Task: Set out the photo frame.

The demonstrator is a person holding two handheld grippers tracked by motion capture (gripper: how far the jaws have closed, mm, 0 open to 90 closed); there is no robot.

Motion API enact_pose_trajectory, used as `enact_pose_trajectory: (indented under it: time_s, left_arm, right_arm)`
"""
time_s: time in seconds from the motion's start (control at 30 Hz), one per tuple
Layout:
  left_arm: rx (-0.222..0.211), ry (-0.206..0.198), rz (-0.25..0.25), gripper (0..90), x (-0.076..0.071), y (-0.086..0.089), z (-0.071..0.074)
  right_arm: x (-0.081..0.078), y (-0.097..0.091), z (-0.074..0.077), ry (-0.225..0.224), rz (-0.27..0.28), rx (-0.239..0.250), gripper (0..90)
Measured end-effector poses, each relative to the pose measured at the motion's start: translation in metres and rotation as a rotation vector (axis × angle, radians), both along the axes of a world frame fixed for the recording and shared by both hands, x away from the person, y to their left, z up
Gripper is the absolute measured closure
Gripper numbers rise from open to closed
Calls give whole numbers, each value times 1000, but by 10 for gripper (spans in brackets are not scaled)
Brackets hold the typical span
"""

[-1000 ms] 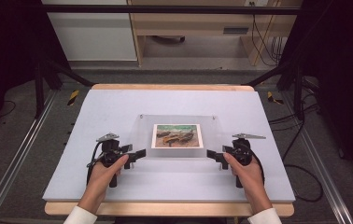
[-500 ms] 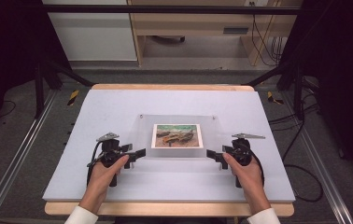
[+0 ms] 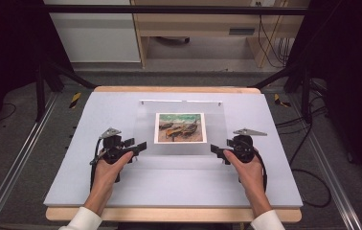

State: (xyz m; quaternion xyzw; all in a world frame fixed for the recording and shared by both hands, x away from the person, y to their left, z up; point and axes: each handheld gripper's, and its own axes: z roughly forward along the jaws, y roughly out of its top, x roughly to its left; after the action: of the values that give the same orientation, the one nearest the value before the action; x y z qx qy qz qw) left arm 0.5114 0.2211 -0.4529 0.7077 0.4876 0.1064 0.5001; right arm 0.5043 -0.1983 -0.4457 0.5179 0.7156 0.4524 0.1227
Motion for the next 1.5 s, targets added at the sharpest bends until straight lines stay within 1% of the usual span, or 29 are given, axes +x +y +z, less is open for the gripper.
enact_pose_trajectory:
  time_s: [0.1, 0.2, 0.37, 0.4, 0.47, 0.57, 0.7, 0.77, 0.9, 0.93, 0.97, 1.1, 1.23, 1.5]
  left_arm:
    - [14, -20, 0, 328, -1, 1, 1]
    - [9, -28, -7, 332, -5, 2, -1]
    - [37, -49, -10, 343, -13, 2, 1]
    - [35, -50, -10, 353, -14, 2, 1]
    - [36, -54, -11, 371, -17, 3, 2]
    - [42, -58, -10, 387, -20, 4, 2]
    - [55, -66, -13, 425, -26, 5, 4]
    - [68, -68, -18, 437, -29, 5, 5]
    - [81, -74, -20, 466, -35, 7, 6]
    - [82, -76, -20, 473, -36, 7, 6]
    - [83, -77, -19, 481, -37, 7, 6]
    - [91, -81, -17, 511, -43, 8, 6]
    - [84, -81, -14, 547, -48, 10, 6]
    - [103, -85, -9, 583, -56, 10, 5]
  right_arm:
    - [3, 0, 1, -29, 4, -15, 234]
    - [-1, 0, 2, -32, 13, -25, 237]
    - [-9, 0, 3, -54, 18, -46, 266]
    - [-10, -1, 3, -65, 23, -54, 279]
    - [-13, -2, 3, -66, 15, -52, 299]
    - [-17, -3, 4, -78, 19, -60, 318]
    - [-25, -4, 5, -90, 28, -86, 354]
    - [-29, -4, 5, -101, 34, -106, 368]
    - [-36, -4, 6, -115, 31, -127, 404]
    - [-38, -4, 6, -119, 29, -129, 414]
    - [-39, -4, 6, -114, 26, -125, 424]
    - [-45, -5, 5, -130, 19, -136, 464]
    - [-51, -5, 5, -136, 10, -146, 499]
    - [-61, -5, 4, -148, -2, -165, 549]
